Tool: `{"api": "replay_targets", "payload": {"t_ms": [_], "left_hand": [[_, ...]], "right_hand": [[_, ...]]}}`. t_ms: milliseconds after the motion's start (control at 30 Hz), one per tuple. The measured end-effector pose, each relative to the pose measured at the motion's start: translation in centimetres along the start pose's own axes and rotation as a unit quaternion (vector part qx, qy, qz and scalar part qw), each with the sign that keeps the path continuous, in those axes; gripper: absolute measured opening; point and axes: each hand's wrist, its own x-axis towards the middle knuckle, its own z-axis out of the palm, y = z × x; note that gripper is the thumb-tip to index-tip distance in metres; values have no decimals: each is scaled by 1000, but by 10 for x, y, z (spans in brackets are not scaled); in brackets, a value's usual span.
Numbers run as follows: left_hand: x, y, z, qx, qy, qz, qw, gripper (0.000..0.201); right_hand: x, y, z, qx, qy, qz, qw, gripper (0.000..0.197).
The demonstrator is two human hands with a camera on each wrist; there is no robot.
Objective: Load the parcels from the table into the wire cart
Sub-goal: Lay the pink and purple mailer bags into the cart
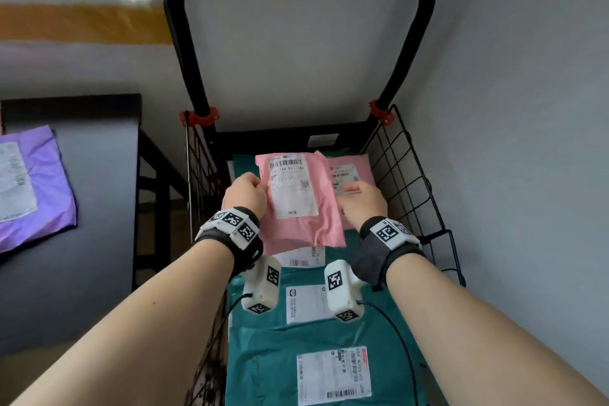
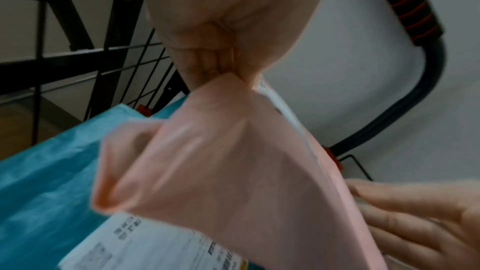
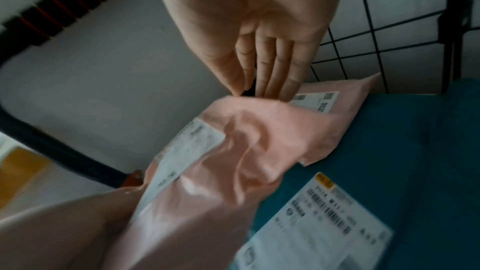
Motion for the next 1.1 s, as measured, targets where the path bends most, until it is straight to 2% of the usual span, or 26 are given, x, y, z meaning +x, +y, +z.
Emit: {"api": "replay_targets", "payload": {"t_ms": [133, 267, 400, 467, 533, 567, 633, 667, 700, 867, 1100], "left_hand": [[27, 0, 25, 3, 6, -27, 1000, 11], [42, 0, 42, 19, 19, -56, 998, 14], [50, -5, 57, 18, 68, -84, 994, 21], [50, -6, 64, 20, 78, -36, 996, 48], [47, -1, 72, 88, 16, 66, 994, 86], [44, 2, 76, 162, -36, 114, 979, 100], [40, 6, 87, 307, -114, 172, 929, 112], [40, 6, 90, 341, -129, 174, 915, 113], [42, 5, 91, 349, -133, 160, 914, 113], [50, -5, 89, 326, -115, 89, 934, 114], [50, -7, 93, 311, -103, 84, 941, 113]], "right_hand": [[49, 28, -11, -51, -7, 8, 999, 37], [86, 40, -1, -99, -22, 10, 995, 45], [109, 43, 11, -135, -24, 18, 990, 54], [116, 46, 13, -138, -44, 20, 989, 61], [121, 49, 14, -145, -60, 19, 987, 72], [123, 51, 15, -153, -63, 17, 986, 75], [124, 54, 16, -160, -58, 11, 985, 75], [123, 55, 16, -156, -53, 6, 986, 73], [123, 57, 16, -152, -51, -1, 987, 70], [123, 56, 22, -145, -59, -42, 987, 67], [116, 60, 27, -186, -63, -62, 979, 69]]}}
